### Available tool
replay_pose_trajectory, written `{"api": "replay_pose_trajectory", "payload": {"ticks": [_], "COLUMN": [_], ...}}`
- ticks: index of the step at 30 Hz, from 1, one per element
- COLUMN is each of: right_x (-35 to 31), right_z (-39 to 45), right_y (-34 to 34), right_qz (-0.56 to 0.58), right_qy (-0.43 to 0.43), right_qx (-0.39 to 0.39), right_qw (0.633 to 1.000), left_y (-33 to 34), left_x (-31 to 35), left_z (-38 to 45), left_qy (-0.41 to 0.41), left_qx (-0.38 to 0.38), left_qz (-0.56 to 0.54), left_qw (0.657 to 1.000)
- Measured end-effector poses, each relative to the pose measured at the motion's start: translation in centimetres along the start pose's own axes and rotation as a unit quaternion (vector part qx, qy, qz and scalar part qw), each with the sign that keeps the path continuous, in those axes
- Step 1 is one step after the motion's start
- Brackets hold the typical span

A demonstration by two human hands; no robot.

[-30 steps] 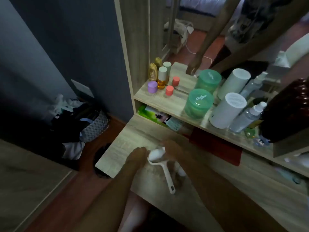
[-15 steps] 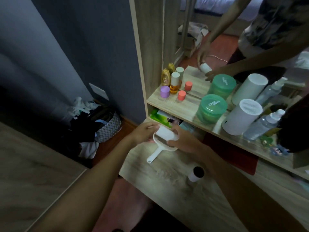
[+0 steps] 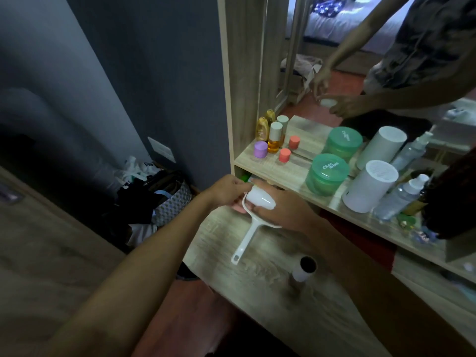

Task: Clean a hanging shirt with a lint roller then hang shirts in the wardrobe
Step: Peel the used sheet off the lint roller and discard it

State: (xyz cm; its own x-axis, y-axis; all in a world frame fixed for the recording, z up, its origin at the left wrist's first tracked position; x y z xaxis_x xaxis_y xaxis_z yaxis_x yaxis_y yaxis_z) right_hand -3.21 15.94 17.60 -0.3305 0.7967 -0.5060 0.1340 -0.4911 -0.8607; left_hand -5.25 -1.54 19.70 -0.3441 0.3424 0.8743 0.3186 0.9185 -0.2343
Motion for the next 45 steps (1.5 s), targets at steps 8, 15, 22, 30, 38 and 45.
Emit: {"api": "replay_pose_trajectory", "payload": {"ticks": [8, 15, 22, 30, 38, 45], "right_x": [-0.1, -0.2, 0.1, -1.2, -1.5, -1.9], "right_z": [-0.2, 0.6, 1.8, 2.5, 2.4, 2.5], "right_y": [-0.4, -1.6, -1.4, -1.4, -0.7, -1.2], "right_qz": [-0.023, 0.029, 0.256, 0.526, 0.546, 0.465], "right_qy": [-0.022, 0.036, 0.132, 0.249, 0.282, 0.326], "right_qx": [0.080, 0.063, 0.073, -0.041, -0.063, -0.085], "right_qw": [0.996, 0.997, 0.955, 0.812, 0.786, 0.819], "left_y": [-0.5, -0.4, 0.2, 0.7, 0.5, 0.9], "left_x": [1.3, 1.9, 2.9, 1.3, 0.3, -0.3], "left_z": [0.4, 0.5, 1.4, 1.9, 2.0, 1.3], "left_qy": [0.020, 0.052, 0.107, 0.150, 0.158, 0.190], "left_qx": [0.004, 0.006, 0.085, 0.121, 0.142, 0.158], "left_qz": [0.052, 0.029, 0.087, 0.148, 0.193, 0.268], "left_qw": [0.998, 0.998, 0.987, 0.970, 0.958, 0.931]}}
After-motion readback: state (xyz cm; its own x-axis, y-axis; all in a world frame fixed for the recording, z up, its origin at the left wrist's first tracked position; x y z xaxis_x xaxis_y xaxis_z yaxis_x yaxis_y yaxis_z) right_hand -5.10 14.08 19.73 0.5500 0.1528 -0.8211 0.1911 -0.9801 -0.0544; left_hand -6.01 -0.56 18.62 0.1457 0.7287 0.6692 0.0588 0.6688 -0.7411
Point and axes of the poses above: each hand's wrist, its own z-axis towards the middle knuckle, its own y-axis out of the palm, x = y × z, the point moved 1 cm from there along z, towards the middle knuckle, and after that the axes turned 4 degrees about x, right-handed, at the moved point
